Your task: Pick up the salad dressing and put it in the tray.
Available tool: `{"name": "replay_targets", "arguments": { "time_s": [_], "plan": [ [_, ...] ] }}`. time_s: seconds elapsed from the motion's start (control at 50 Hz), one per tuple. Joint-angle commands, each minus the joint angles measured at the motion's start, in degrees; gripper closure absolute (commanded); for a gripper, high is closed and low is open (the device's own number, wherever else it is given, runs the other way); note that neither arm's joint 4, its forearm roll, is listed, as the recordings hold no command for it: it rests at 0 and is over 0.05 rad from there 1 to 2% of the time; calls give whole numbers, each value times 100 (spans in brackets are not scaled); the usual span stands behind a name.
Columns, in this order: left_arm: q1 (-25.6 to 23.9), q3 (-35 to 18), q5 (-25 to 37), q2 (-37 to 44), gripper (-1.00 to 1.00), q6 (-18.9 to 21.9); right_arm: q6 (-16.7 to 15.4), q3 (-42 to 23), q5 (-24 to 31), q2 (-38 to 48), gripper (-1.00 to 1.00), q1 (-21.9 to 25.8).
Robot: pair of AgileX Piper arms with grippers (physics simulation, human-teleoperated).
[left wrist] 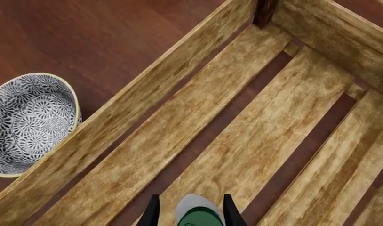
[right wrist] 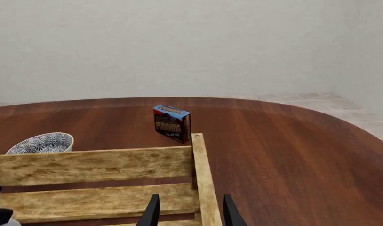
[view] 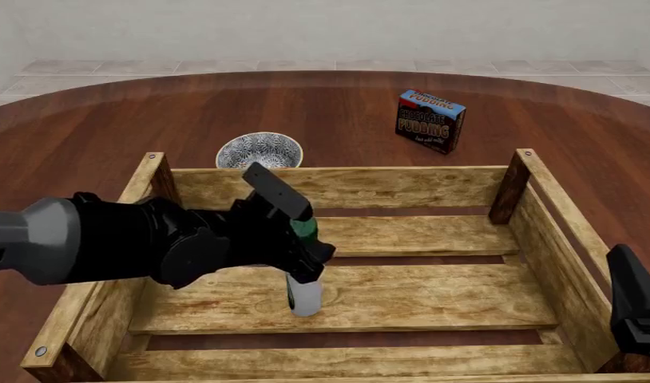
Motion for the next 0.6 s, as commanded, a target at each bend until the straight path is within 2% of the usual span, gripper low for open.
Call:
{"name": "replay_targets", "arguments": {
  "time_s": [0.02, 0.6],
  "plan": [
    [27, -17, 23, -33, -100, 37, 4, 3, -5, 1, -100, 3],
    [62, -105, 146, -236, -100, 162, 21, -2, -17, 12, -100, -21]
  ]
}}
